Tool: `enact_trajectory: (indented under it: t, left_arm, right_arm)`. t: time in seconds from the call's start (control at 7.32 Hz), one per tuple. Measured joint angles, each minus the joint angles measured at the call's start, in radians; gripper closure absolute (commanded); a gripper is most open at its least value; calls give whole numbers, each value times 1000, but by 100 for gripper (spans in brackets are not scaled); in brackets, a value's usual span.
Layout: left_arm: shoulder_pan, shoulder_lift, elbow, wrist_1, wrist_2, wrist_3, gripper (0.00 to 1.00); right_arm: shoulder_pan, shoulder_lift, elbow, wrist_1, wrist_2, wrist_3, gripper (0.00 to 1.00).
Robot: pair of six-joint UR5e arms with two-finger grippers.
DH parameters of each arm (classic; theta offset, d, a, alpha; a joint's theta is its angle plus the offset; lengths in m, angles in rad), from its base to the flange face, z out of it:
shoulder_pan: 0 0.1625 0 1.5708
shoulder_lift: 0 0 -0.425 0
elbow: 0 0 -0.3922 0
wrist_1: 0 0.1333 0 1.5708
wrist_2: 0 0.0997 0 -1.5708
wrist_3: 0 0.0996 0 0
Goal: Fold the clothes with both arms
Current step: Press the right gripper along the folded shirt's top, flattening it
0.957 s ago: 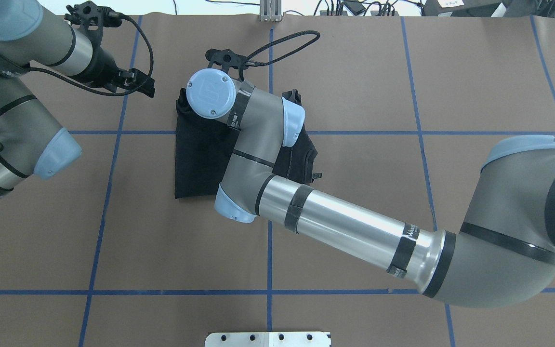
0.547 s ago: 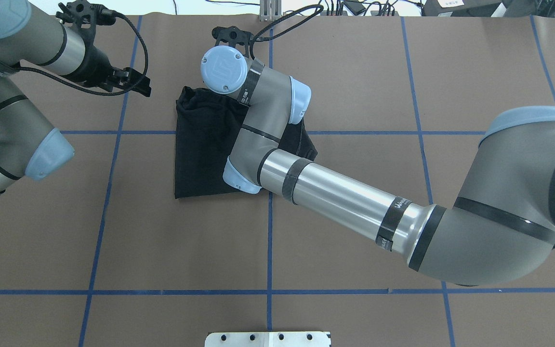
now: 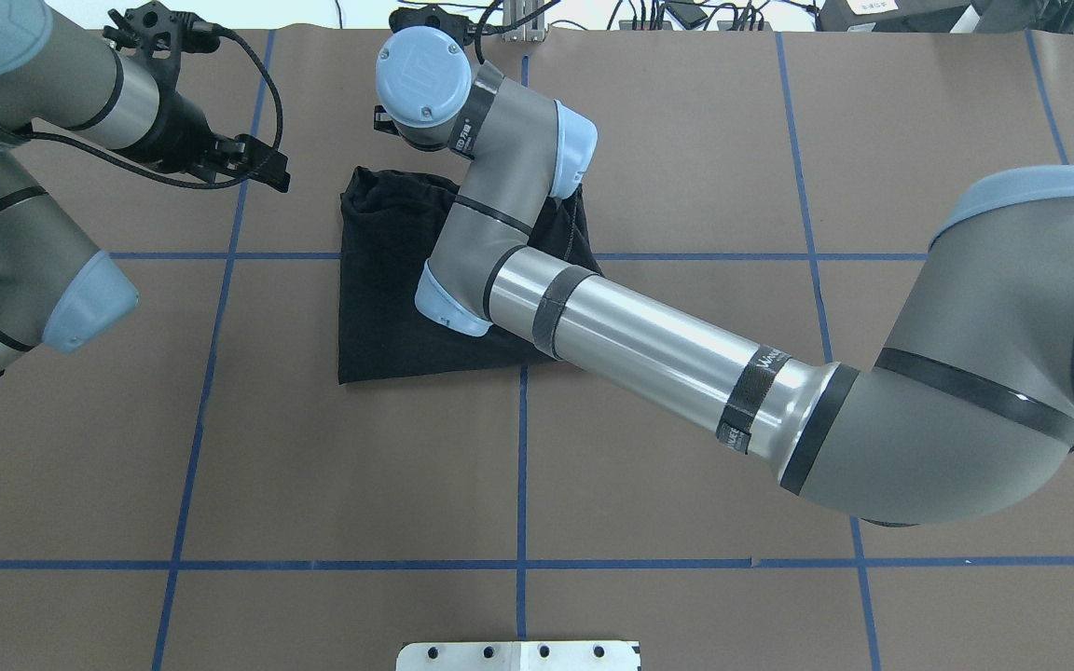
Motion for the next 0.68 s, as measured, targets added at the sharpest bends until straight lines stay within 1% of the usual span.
enact_trajectory:
  t: [0.14, 0.27, 0.41, 0.55, 0.68]
  left_arm:
    - [0, 0, 1, 0, 0, 0, 0]
    - [0, 0, 1, 0, 0, 0, 0]
    - [0, 0, 2, 0, 0, 0, 0]
    - [0, 0, 2, 0, 0, 0, 0]
    - [0, 0, 3, 0, 0, -2, 0]
  right_arm:
    - [-4, -3, 76, -141, 24, -4, 100]
    - [-14, -19, 188, -306, 36, -13, 100]
    - [-33, -52, 297, -446, 36, -35, 100]
    - [-51, -94, 367, -519, 19, -59, 100]
    - [-66, -142, 398, -523, -7, -79, 100]
